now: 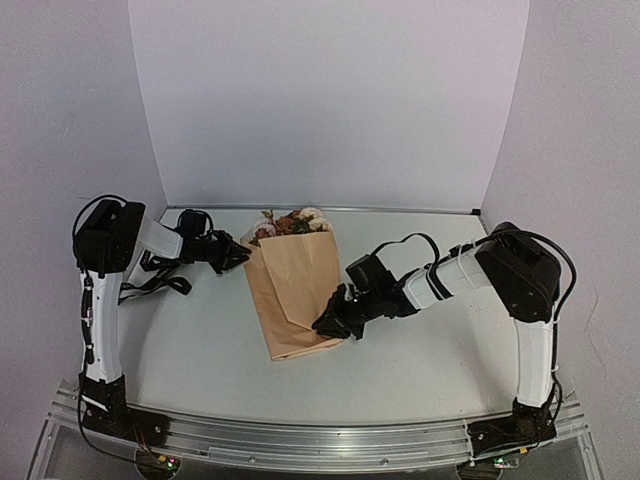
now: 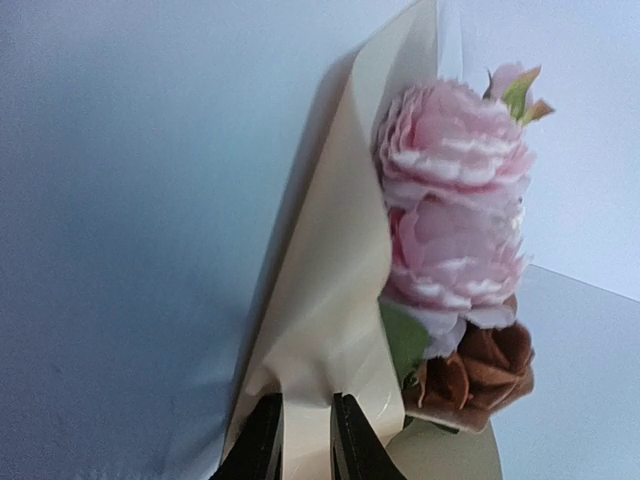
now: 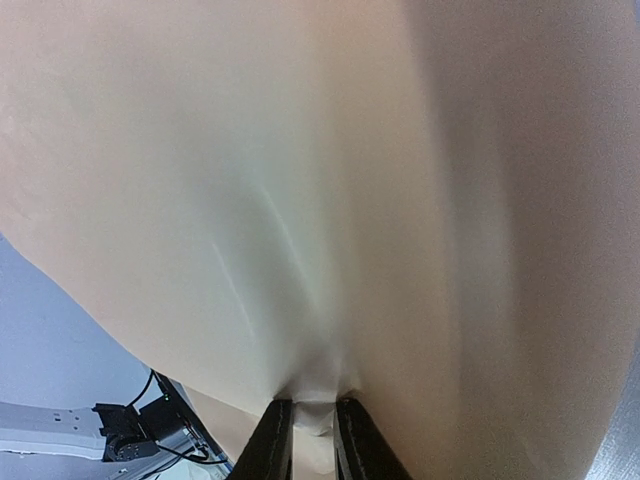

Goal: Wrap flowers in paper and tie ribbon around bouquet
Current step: Press the fold line on the folded wrapping paper.

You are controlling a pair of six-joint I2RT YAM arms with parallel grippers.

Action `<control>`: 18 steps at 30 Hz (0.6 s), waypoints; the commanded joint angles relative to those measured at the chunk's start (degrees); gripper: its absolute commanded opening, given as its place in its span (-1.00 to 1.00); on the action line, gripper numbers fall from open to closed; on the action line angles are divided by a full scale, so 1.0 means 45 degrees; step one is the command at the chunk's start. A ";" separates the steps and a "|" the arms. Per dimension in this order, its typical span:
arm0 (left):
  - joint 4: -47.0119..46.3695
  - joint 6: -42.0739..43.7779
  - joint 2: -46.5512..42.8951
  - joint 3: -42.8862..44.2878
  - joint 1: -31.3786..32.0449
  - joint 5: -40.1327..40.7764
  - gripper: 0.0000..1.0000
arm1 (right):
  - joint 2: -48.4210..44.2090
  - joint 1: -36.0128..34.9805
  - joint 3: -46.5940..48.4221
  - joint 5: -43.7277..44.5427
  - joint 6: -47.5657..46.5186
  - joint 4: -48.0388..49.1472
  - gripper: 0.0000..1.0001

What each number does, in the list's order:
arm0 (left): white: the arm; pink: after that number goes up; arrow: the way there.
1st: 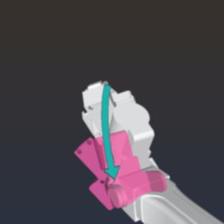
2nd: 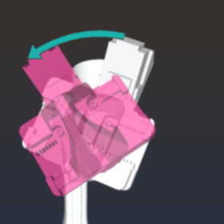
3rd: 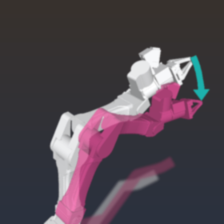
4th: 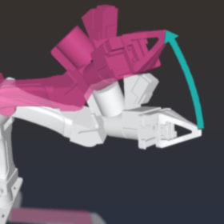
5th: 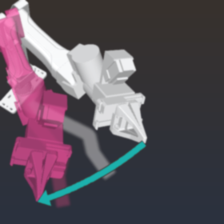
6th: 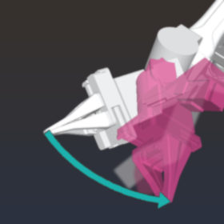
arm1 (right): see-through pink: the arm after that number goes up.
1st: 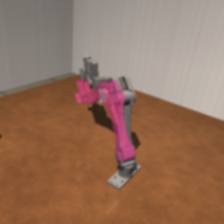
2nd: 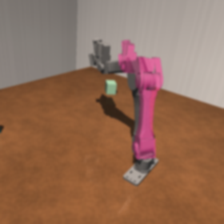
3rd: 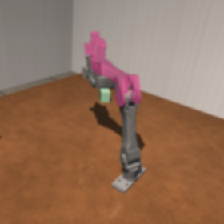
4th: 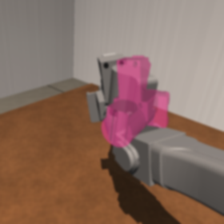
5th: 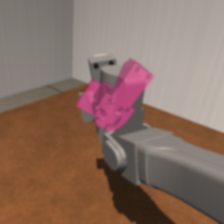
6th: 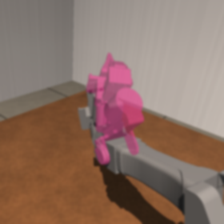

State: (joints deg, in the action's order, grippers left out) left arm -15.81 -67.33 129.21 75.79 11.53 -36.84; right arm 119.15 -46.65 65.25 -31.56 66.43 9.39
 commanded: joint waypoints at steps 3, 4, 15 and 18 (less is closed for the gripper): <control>0.0973 0.0687 0.0830 0.1897 -0.0768 0.0031 -0.61 | 0.0899 -0.0095 -0.0049 0.0588 -0.0100 -0.1600 -0.64; 0.1156 0.0861 0.1022 0.2379 -0.0864 -0.0120 -0.60 | 0.0887 -0.0088 -0.0047 0.0589 -0.0088 -0.1607 -0.64; 0.3200 0.3366 -0.1252 0.3082 -0.0704 -0.0753 -0.45 | -0.0145 -0.0093 0.0496 0.1104 -0.0543 -0.2067 -0.62; 0.3324 0.3827 -0.2820 0.1605 -0.0138 -0.0722 -0.36 | -0.0648 -0.0107 0.0702 0.1315 -0.0825 -0.2281 -0.56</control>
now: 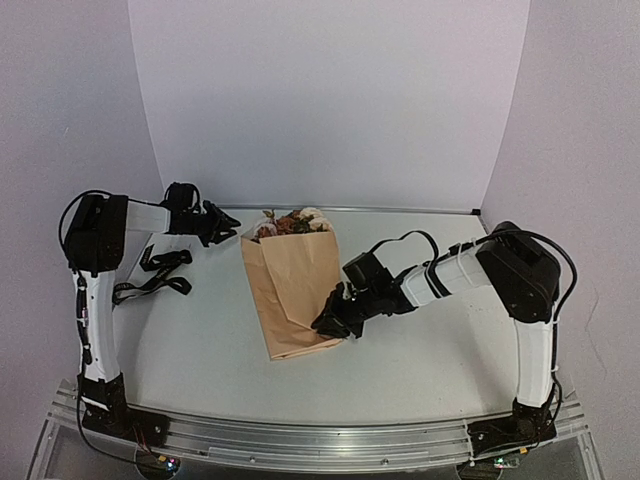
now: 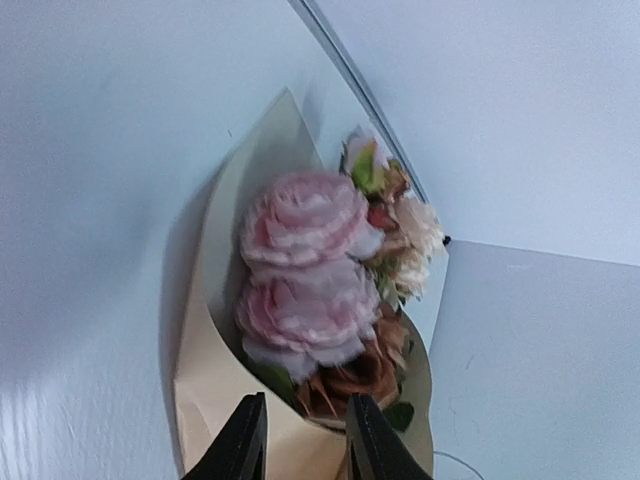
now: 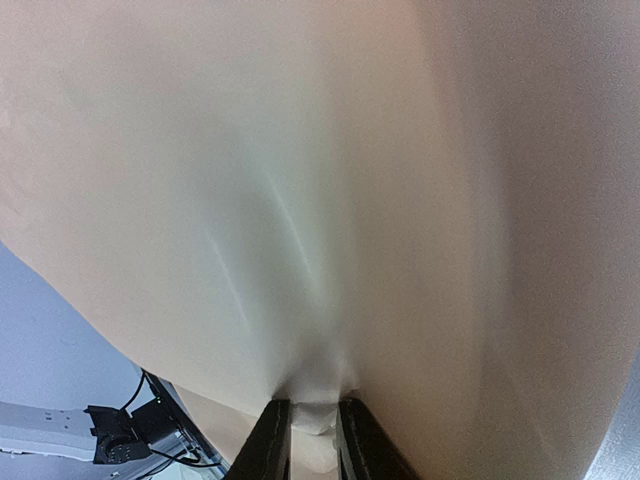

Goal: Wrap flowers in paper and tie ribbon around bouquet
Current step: Press the fold line on the folded wrapping paper, then press the fold line of the folded wrapping paper.

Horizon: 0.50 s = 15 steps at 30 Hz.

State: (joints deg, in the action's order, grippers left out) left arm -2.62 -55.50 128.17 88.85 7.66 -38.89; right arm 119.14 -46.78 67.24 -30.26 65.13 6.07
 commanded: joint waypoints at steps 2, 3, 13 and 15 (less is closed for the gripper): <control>0.0246 0.1310 -0.3376 -0.2403 0.1249 -0.0229 -0.30 | -0.0997 -0.0089 0.0446 0.1172 -0.0718 -0.1859 -0.52; 0.0117 0.1319 -0.3851 -0.2879 0.1515 -0.0202 -0.28 | -0.1142 -0.0086 0.0532 0.1220 -0.0840 -0.1961 -0.49; 0.1517 0.2622 -0.6258 -0.4942 0.3908 0.1533 -0.21 | -0.2142 -0.0052 0.2021 0.2505 -0.2788 -0.4488 -0.24; 0.1877 0.2784 -0.6315 -0.4952 0.4266 0.2116 -0.21 | -0.2008 -0.0034 0.2379 0.2711 -0.3127 -0.4890 -0.20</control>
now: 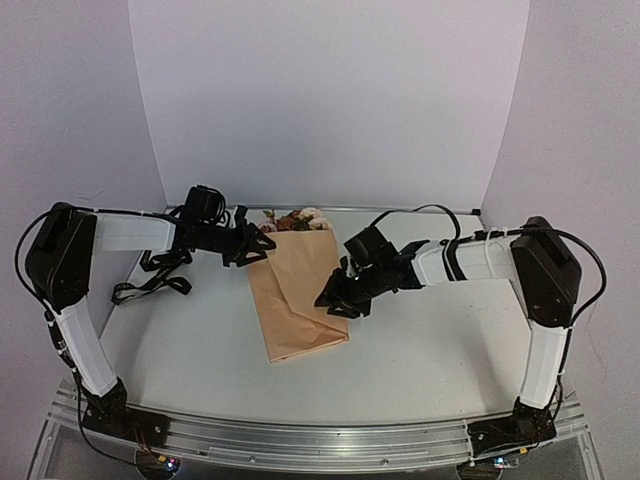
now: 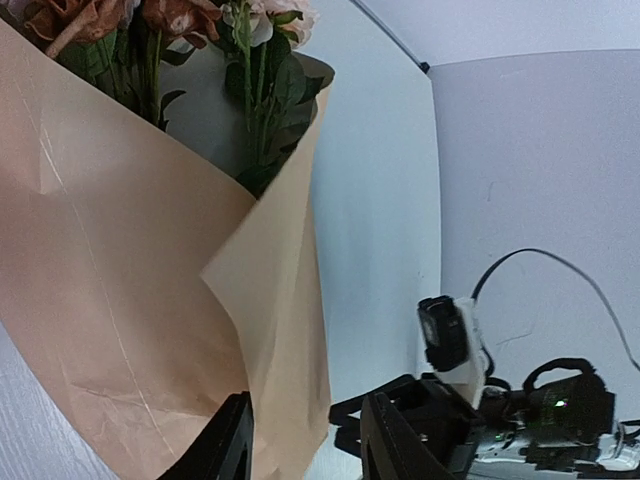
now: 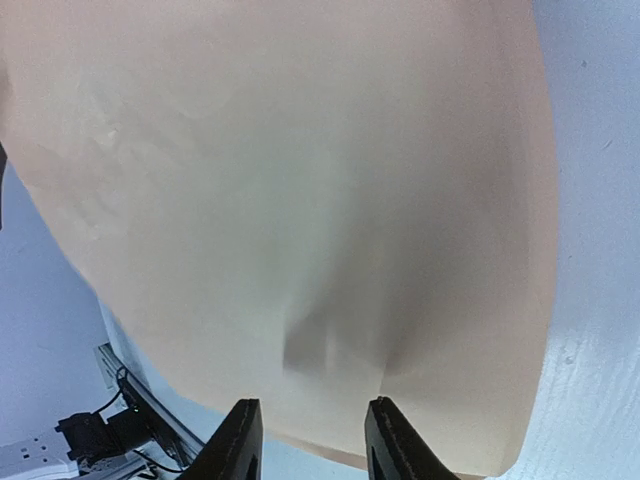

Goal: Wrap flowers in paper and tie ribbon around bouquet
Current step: Press the fold line of the folded wrapping paper.

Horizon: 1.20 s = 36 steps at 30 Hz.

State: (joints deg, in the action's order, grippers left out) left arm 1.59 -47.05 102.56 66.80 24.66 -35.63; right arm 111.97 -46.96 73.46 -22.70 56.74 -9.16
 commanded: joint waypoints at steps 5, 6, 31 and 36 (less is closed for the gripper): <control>0.1429 0.1043 0.0289 0.0332 0.0595 0.2176 -0.28 | 0.0199 0.0142 0.1862 0.1125 -0.1750 -0.1913 -0.11; 0.1588 0.1115 0.0555 0.0539 0.0595 0.2307 -0.32 | 0.0338 0.0155 0.2050 0.1121 -0.1821 -0.1984 -0.11; 0.3071 0.1904 0.3071 0.2313 0.0578 0.3638 -0.99 | -0.0820 -0.1538 -0.0305 0.3239 -0.3119 -0.2914 -0.29; 0.3076 0.2012 0.2877 0.2230 0.0575 0.3600 -1.00 | -0.0443 -0.2034 0.0573 0.3934 -0.3399 -0.4173 -0.45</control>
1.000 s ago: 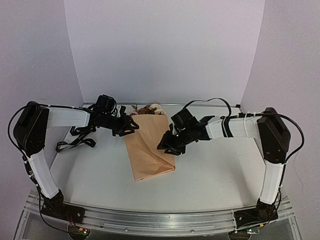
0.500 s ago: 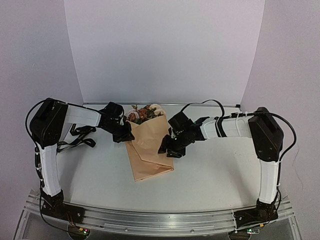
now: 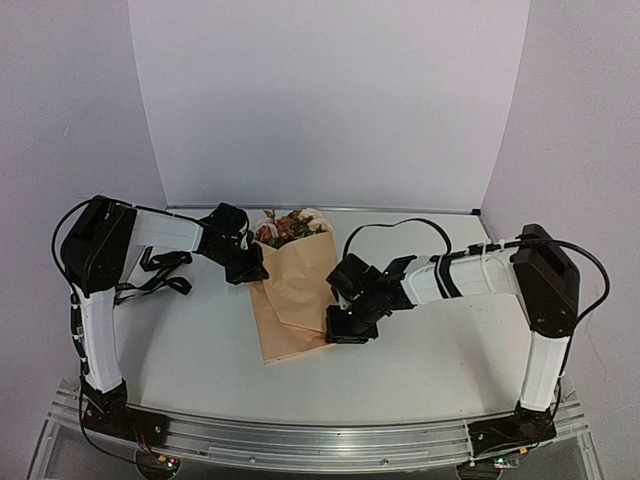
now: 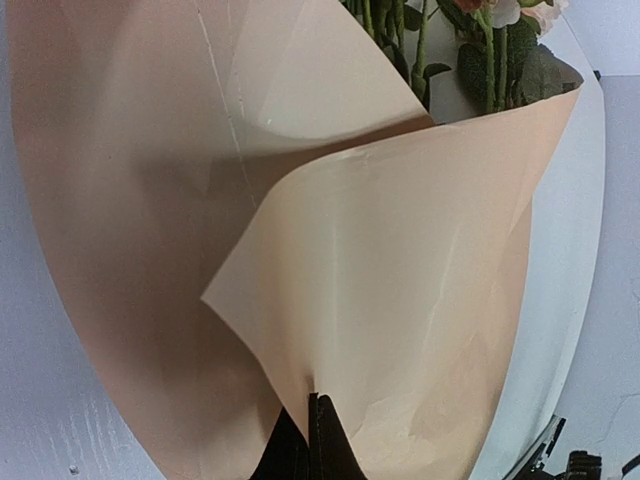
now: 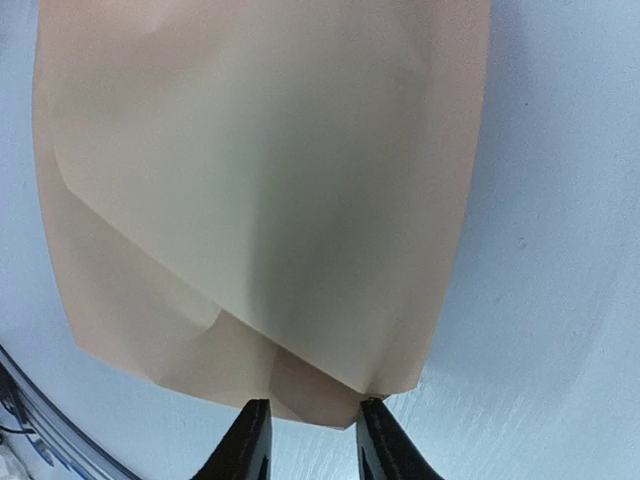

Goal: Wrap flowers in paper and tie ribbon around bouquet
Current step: Press the fold line of the folded wrapping paper.

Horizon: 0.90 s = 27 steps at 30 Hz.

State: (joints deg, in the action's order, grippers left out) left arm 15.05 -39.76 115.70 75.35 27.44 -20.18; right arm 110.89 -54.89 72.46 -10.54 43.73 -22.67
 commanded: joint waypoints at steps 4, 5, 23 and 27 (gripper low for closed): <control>0.0145 0.0485 -0.0074 0.0299 -0.0043 0.0145 -1.00 | -0.0958 -0.0390 0.0744 0.1341 -0.0579 -0.1383 -0.51; 0.0155 0.0510 -0.0073 0.0278 -0.0043 0.0122 -1.00 | -0.1139 -0.0425 0.0747 0.1345 -0.0622 -0.1423 -0.50; 0.0194 0.0773 -0.0463 0.0045 -0.0043 -0.0238 -0.96 | 0.1096 -0.0990 0.1629 0.0161 0.0039 -0.0747 -0.79; 0.0184 0.0813 -0.0856 -0.0173 -0.0053 -0.0378 -0.84 | 0.1297 -0.1079 0.1358 0.0167 0.0213 -0.0572 -0.81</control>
State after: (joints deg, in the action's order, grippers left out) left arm 15.14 -37.30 115.70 75.27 27.44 -20.86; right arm 116.10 -59.39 79.63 -9.73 43.17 -26.64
